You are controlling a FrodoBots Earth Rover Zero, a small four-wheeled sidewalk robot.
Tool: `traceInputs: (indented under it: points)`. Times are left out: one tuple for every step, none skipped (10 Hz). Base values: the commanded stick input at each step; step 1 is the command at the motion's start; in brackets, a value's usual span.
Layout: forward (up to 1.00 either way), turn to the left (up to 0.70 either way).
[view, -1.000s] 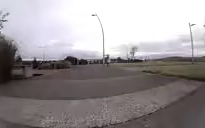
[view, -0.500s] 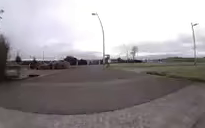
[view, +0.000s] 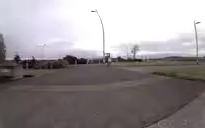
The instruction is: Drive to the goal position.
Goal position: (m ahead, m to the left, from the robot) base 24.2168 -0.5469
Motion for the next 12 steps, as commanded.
traceInputs:
  points:
    - [0.00,0.00]
    - [0.00,0.00]
    - [0.00,0.00]
    - [0.00,0.00]
    - [0.00,0.00]
    - [0.00,0.00]
    - [0.00,0.00]
    - [0.00,0.00]
    - [0.06,0.00]
    - [0.35,0.00]
    - [0.63,0.00]
    - [0.81,0.00]
